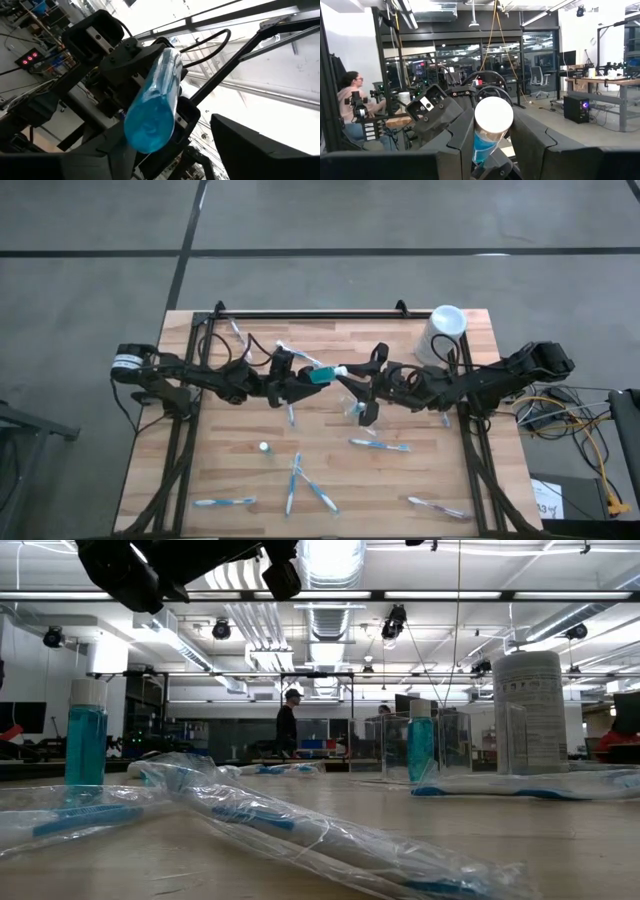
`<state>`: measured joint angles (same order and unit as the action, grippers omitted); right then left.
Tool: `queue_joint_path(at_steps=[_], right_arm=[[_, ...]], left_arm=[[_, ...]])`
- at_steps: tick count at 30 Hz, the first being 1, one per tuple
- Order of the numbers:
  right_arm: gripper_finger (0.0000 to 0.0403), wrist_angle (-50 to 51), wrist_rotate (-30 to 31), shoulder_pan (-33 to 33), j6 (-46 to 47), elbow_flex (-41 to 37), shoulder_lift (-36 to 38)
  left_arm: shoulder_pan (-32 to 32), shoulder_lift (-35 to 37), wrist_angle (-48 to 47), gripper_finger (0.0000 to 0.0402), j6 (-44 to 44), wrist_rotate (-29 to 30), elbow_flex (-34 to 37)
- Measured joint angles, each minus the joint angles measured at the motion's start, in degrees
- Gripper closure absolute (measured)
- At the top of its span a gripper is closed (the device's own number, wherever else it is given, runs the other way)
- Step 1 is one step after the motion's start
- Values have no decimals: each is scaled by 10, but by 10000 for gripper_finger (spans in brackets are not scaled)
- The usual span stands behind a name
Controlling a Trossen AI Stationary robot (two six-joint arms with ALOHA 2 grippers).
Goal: Pick & Place toothbrushing station
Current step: Put the blue mouthwash into the middle section of the transparent organizer
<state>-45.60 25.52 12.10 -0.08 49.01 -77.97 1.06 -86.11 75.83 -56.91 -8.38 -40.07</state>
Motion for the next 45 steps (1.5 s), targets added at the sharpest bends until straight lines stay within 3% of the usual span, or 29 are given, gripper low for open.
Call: queue_joint_path(at_steps=[10,26,36,45], right_arm=[[298,22,1,0,-4,0,1],[298,244,1,20,19,0,121],[298,409,0,29,123,0,205],[298,540,-2,39,232,-1,226]], left_arm=[[0,0,-90,144,16,-12,0],[-9,31,-94,144,43,-34,32],[-29,68,-104,142,44,-29,99],[-32,75,-104,142,9,50,156]])
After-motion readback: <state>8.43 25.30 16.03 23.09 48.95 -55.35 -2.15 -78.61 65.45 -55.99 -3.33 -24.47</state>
